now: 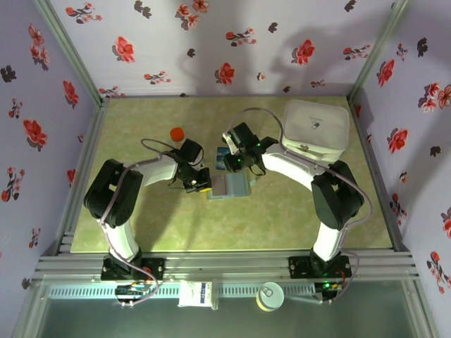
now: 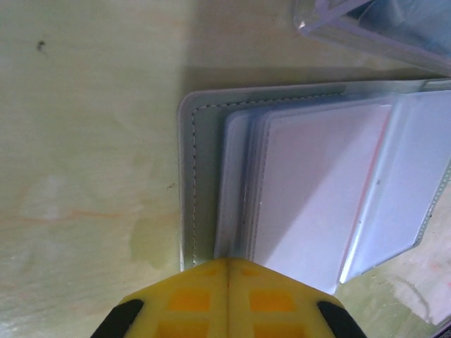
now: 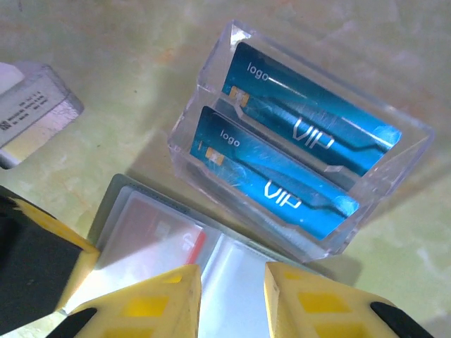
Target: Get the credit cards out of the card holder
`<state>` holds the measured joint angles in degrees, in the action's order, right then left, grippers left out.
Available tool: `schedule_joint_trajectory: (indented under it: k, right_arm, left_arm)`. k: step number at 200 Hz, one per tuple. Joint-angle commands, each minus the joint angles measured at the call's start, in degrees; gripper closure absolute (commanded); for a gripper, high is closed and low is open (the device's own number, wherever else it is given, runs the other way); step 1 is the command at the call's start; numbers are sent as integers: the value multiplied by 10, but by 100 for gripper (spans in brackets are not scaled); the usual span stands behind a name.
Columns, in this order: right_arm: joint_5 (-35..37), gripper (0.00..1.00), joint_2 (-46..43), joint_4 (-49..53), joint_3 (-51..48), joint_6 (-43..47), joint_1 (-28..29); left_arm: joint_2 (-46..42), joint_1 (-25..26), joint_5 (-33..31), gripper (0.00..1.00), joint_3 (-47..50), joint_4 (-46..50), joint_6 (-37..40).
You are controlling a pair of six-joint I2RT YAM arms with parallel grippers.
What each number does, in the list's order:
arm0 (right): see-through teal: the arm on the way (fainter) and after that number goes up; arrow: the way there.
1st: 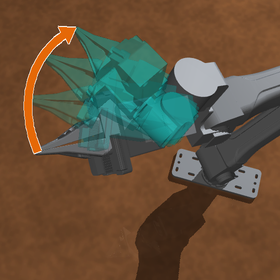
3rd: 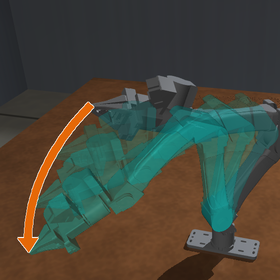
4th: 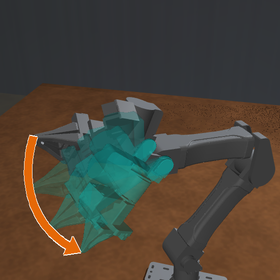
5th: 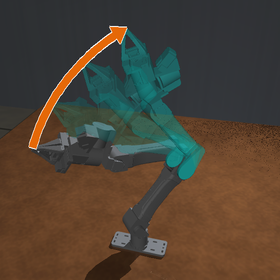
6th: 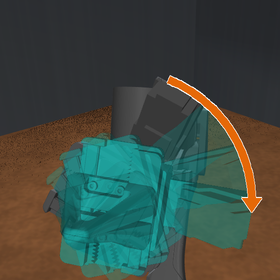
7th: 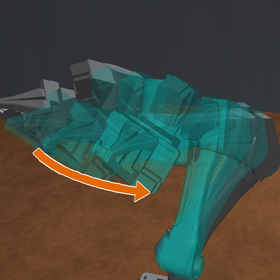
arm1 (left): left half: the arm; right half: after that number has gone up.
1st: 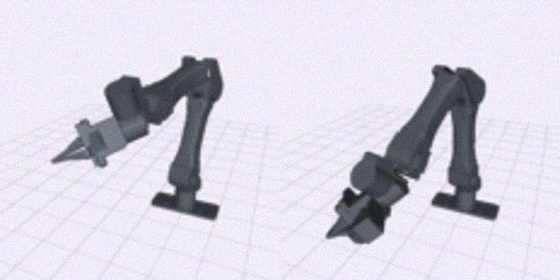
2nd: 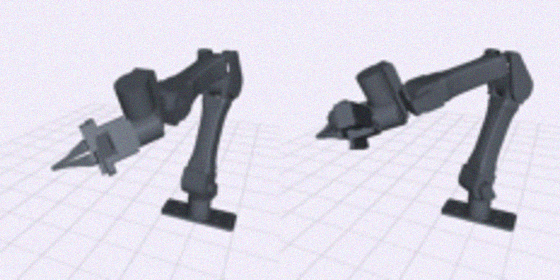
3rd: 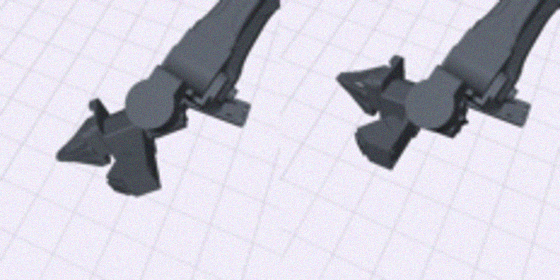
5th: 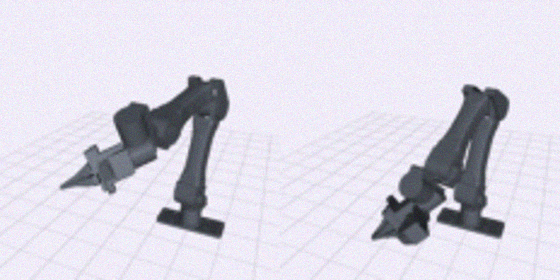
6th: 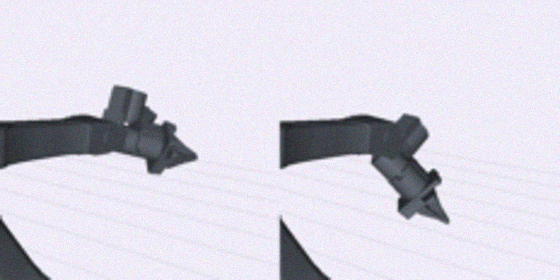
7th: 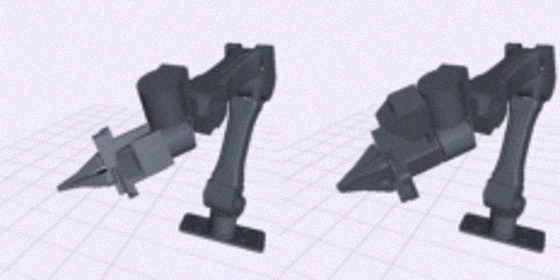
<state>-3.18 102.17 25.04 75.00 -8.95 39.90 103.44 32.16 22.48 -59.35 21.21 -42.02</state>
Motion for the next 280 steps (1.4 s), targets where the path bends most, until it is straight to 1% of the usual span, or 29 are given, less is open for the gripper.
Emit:
schedule_joint_trajectory:
  k: [1,27,45,81,115,135,174,208,241,280]
  right_arm:
    - [3,70,-28,-20,-6,-52,9]
    - [7,72,-35,-17,-11,-95,15]
    - [-11,72,-43,-41,-29,-139,22]
    - [-47,74,-47,-106,-73,-240,34]
    - [-86,76,-27,-159,-101,-315,39]
    - [-100,77,-9,-159,-99,-334,40]
    - [-124,78,18,-129,-79,-355,41]
    - [-160,75,38,-135,-74,-366,42]
    - [-172,72,53,-138,-69,-370,42]
    - [-177,71,65,-134,-62,-368,42]
  left_arm:
    - [12,3,-20,96,4,22,1]
    - [8,2,-56,97,-3,56,19]
    - [-1,0,-73,97,-3,65,24]
    - [-8,-2,-81,97,-8,69,29]
    - [-10,-4,-81,96,-18,70,37]
    - [-10,-4,-82,95,-23,72,42]
    - [-18,-8,-83,94,-24,72,45]
    - [-33,-11,-82,93,-16,61,39]
    - [-37,-13,-84,92,-5,57,33]
    - [-15,-13,-72,96,-3,60,37]
